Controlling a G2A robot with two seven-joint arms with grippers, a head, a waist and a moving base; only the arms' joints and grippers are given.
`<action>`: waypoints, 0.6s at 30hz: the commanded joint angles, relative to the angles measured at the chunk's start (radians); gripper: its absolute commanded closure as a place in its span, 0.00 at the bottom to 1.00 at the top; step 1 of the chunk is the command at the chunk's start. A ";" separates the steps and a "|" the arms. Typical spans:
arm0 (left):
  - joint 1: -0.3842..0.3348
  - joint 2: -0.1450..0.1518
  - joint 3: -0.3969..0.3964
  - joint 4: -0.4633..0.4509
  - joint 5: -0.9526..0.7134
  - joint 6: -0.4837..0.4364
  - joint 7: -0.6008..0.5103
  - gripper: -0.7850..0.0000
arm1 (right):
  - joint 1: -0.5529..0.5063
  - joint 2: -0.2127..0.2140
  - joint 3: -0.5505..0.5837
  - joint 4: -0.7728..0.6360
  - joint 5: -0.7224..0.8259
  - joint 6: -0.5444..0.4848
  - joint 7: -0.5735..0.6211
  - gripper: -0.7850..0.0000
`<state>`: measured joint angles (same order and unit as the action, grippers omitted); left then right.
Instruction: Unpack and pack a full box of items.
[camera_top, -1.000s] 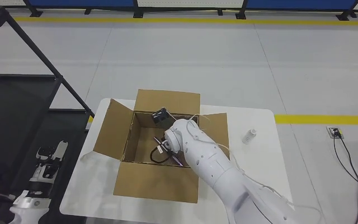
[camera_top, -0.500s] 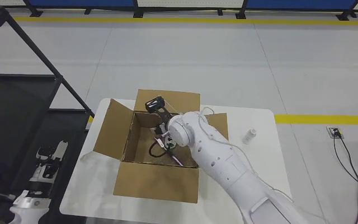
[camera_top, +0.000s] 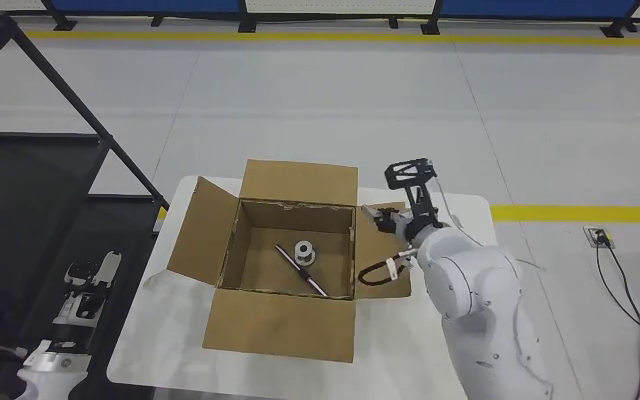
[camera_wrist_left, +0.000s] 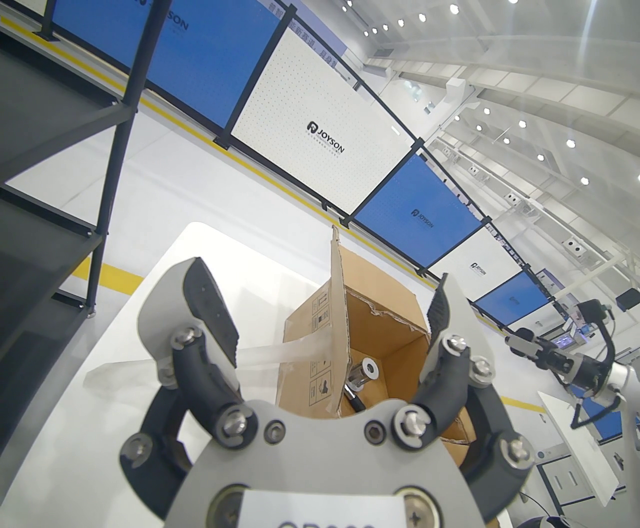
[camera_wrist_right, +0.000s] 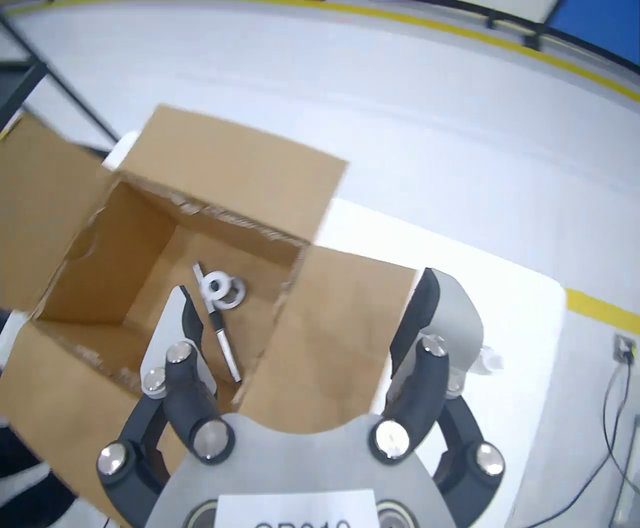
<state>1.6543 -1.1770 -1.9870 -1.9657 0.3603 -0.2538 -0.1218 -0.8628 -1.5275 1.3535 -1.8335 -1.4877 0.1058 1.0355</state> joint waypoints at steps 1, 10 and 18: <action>0.000 0.000 0.000 0.000 0.000 0.000 0.000 0.00 | 0.016 0.003 0.052 0.063 -0.048 0.068 -0.019 0.00; 0.000 0.000 0.000 0.000 0.000 0.000 0.000 0.00 | 0.169 0.023 0.206 0.462 -0.013 0.071 -0.006 0.00; 0.000 0.000 0.000 0.000 0.000 0.000 0.000 0.00 | 0.279 0.042 0.249 0.720 -0.005 0.000 0.074 0.00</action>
<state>1.6543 -1.1770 -1.9870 -1.9657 0.3603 -0.2538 -0.1218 -0.5983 -1.4872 1.5996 -1.1459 -1.5039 0.1229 1.0952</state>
